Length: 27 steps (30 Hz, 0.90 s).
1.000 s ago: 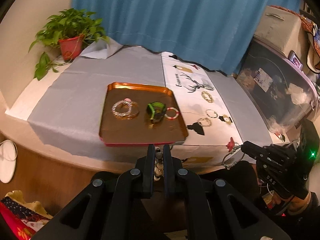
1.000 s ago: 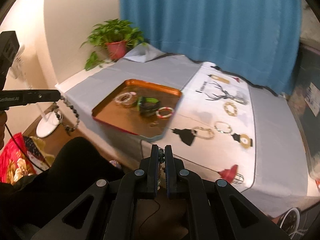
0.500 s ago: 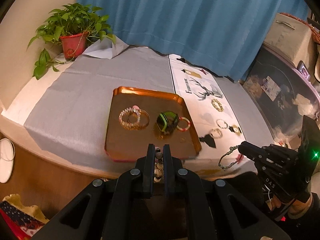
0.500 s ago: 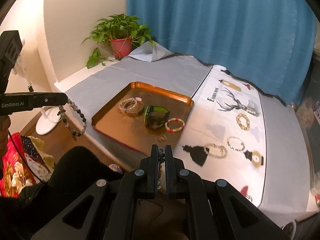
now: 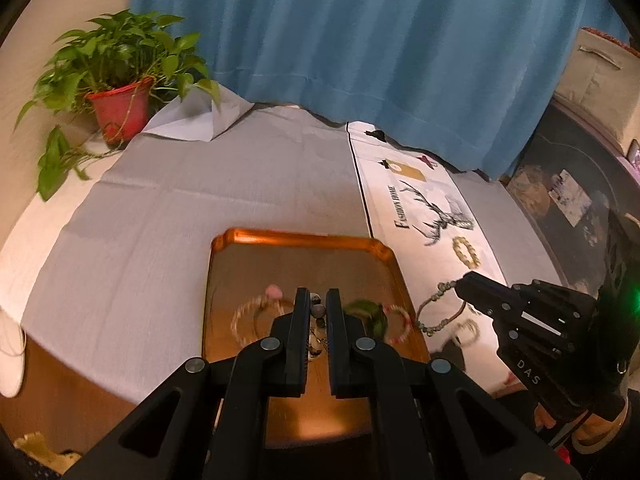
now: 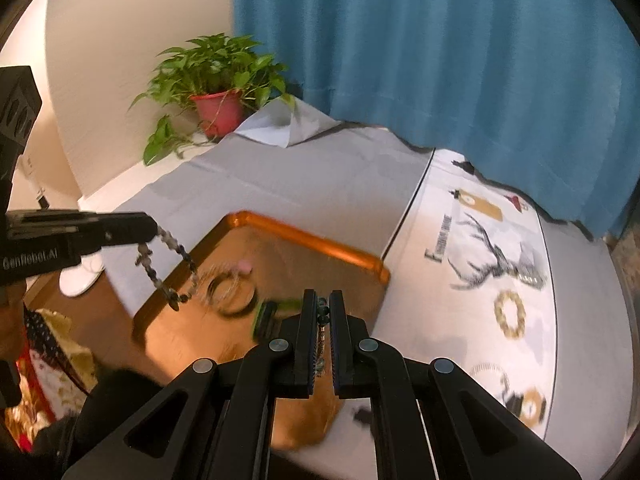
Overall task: Organize jewelry
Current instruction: 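Open both tools to release the bracelets into the tray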
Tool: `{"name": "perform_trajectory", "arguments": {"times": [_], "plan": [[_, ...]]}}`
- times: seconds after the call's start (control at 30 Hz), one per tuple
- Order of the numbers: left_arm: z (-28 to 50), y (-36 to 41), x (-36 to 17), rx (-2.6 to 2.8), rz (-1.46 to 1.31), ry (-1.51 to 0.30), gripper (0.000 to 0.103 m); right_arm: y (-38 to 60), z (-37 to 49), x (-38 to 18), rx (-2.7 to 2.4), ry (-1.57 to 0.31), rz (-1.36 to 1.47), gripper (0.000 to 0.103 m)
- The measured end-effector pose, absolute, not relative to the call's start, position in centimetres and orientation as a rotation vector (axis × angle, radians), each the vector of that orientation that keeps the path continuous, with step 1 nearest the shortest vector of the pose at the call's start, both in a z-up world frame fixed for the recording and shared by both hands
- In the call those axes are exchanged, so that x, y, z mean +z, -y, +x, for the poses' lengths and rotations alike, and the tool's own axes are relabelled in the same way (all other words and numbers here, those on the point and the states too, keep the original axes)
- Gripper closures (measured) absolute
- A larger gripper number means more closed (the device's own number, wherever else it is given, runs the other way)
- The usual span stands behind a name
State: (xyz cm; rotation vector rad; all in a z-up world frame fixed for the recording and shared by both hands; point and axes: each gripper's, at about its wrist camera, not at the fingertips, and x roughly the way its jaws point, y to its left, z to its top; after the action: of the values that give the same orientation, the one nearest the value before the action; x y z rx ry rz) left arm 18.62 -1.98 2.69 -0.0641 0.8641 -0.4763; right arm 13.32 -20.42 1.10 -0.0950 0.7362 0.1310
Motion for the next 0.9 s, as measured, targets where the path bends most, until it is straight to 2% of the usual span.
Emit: {"name": "perform_trajectory", "arguments": {"times": [0.5, 0.53, 0.57, 0.6, 0.63, 0.67, 0.73, 0.9], "plan": [[25.9, 4.9, -2.8, -0.403, 0.024, -0.916, 0.096, 20.8, 21.8, -4.2, 0.145, -0.809, -0.058, 0.095], [26.0, 5.0, -3.0, -0.384, 0.041, -0.92, 0.09, 20.7, 22.0, -4.5, 0.147, -0.819, -0.054, 0.093], [26.0, 5.1, -3.2, -0.365, 0.057, -0.93, 0.081, 20.8, 22.3, -4.9, 0.142, -0.844, -0.056, 0.085], [25.9, 5.0, -3.3, -0.341, 0.072, -0.939, 0.051, 20.8, 22.4, -5.2, 0.133, -0.864, -0.059, 0.077], [25.7, 4.8, -3.3, -0.313, 0.081, -0.939, 0.018, 20.9, 22.3, -5.5, 0.127, -0.88, -0.055, 0.056], [25.3, 4.4, -3.2, -0.28, 0.086, -0.923, 0.01, 21.1, 21.9, -5.6, 0.126, -0.884, -0.044, 0.042], [23.7, 3.6, -2.6, -0.245, 0.087, -0.861, 0.008, 21.4, 20.5, -5.4, 0.12, -0.869, -0.035, 0.039], [18.8, 1.6, -2.9, -0.175, 0.099, -0.883, 0.008, 21.9, 15.1, -4.7, 0.096, -0.871, -0.011, 0.038]]}}
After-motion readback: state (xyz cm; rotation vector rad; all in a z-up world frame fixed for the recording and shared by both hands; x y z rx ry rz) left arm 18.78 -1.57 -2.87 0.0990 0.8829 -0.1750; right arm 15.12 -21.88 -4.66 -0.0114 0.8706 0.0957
